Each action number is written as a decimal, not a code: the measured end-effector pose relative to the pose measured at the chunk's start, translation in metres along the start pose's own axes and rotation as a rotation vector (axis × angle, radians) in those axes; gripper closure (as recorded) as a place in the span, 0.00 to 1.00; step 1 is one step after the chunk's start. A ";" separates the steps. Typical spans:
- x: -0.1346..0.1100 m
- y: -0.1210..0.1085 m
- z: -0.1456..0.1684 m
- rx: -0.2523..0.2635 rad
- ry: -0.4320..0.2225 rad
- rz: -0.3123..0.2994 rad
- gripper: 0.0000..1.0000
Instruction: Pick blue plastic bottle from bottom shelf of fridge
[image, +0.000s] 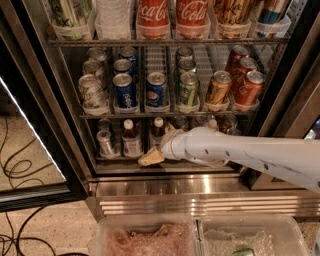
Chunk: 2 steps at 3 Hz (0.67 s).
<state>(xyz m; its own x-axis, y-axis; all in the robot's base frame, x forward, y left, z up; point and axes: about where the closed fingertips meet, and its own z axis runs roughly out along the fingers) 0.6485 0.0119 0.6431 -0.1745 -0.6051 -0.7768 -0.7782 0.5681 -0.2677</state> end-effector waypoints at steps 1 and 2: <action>0.000 0.000 0.000 0.000 0.000 0.000 0.17; 0.000 0.000 0.000 0.000 0.000 0.000 0.48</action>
Offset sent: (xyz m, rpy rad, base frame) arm 0.0000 0.0000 0.0000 0.0000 0.0000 0.0000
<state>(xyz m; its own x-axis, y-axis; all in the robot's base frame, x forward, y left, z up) 0.6484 0.0120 0.6430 -0.1744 -0.6051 -0.7768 -0.7783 0.5680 -0.2677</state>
